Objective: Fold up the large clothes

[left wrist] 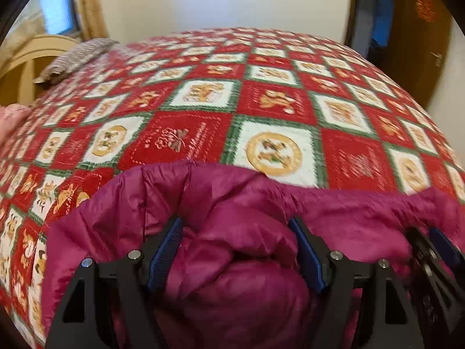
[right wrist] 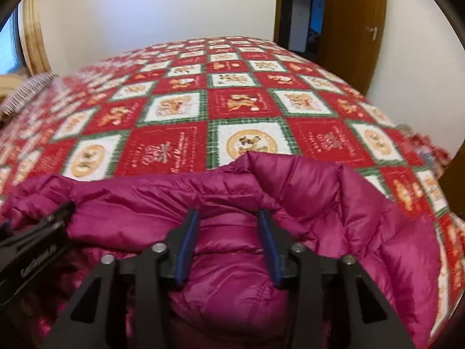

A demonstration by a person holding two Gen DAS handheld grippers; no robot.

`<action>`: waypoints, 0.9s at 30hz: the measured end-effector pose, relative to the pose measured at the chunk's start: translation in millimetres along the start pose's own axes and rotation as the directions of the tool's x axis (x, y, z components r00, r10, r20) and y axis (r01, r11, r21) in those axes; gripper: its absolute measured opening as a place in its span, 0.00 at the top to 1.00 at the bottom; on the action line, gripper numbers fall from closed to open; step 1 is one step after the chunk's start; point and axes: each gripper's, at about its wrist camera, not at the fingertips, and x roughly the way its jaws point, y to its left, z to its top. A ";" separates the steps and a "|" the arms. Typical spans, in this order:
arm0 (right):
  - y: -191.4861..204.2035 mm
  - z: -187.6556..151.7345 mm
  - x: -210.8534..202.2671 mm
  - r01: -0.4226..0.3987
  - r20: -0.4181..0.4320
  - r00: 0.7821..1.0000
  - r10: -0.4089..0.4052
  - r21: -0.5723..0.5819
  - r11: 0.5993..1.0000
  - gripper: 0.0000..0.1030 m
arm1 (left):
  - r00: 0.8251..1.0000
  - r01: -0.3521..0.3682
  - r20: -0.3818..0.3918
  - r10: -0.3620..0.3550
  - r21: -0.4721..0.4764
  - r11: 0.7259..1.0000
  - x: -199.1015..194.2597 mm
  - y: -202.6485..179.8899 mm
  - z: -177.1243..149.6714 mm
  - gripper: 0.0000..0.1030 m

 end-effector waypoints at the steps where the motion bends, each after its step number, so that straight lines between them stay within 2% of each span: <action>1: -4.5 -1.1 -6.1 -0.024 0.001 1.000 0.024 0.016 1.000 0.53 | 0.999 0.044 0.004 -0.044 0.002 0.999 -14.2 7.1 -3.4 0.27; 3: -11.2 -6.2 -29.1 -0.057 0.041 0.998 0.055 0.044 0.997 0.53 | 0.994 0.104 0.039 -0.103 -0.006 0.995 -40.2 20.2 -11.7 0.27; 4: -17.2 -11.9 -50.5 -0.074 0.091 0.993 0.068 0.066 0.995 0.52 | 0.988 0.141 0.065 -0.140 -0.004 0.990 -58.5 30.4 -18.2 0.27; 6: -27.2 -25.1 -88.1 -0.126 0.157 0.981 0.111 0.090 0.988 0.46 | 0.975 0.198 0.107 -0.197 0.002 0.980 -92.7 51.7 -33.8 0.27; 8: -40.7 -46.9 -130.2 -0.174 0.188 0.970 0.157 0.076 0.982 0.44 | 0.951 0.277 0.143 -0.275 0.005 0.961 -132.3 81.7 -58.3 0.27; 12: -69.1 -93.1 -206.6 -0.184 0.208 0.963 0.174 0.028 0.983 0.41 | 0.895 0.425 0.147 -0.421 0.006 0.905 -191.5 139.1 -110.9 0.27; 13: -80.4 -108.6 -228.7 -0.173 0.214 0.963 0.164 0.023 0.985 0.39 | 0.890 0.433 0.150 -0.430 0.013 0.901 -205.7 151.8 -125.0 0.27; 15: -97.5 -129.8 -260.6 -0.139 0.227 0.965 0.132 0.019 0.990 0.31 | 0.892 0.420 0.171 -0.418 0.025 0.907 -232.2 173.4 -153.3 0.27; 17: -115.2 -152.6 -287.8 -0.115 0.223 0.969 0.108 0.020 0.993 0.31 | 0.894 0.407 0.195 -0.404 0.026 0.913 -254.7 193.7 -177.2 0.27; 22: -140.7 -198.5 -328.7 -0.081 0.183 0.980 0.073 0.036 0.996 0.31 | 0.873 0.434 0.232 -0.429 0.032 0.900 -303.1 229.9 -238.8 0.26; 25: -148.9 -218.9 -338.3 -0.102 0.141 0.985 0.096 0.034 0.994 0.31 | 0.850 0.474 0.234 -0.471 0.047 0.879 -316.9 239.9 -269.7 0.25; 26: -150.4 -225.7 -338.7 -0.165 0.101 0.981 0.164 0.001 0.986 0.30 | 0.850 0.477 0.229 -0.474 0.048 0.878 -317.8 241.5 -280.5 0.23; 27: -152.8 -232.9 -337.4 -0.179 0.081 0.981 0.178 0.011 0.984 0.28 | 0.855 0.471 0.222 -0.469 0.047 0.881 -316.8 242.2 -287.5 0.23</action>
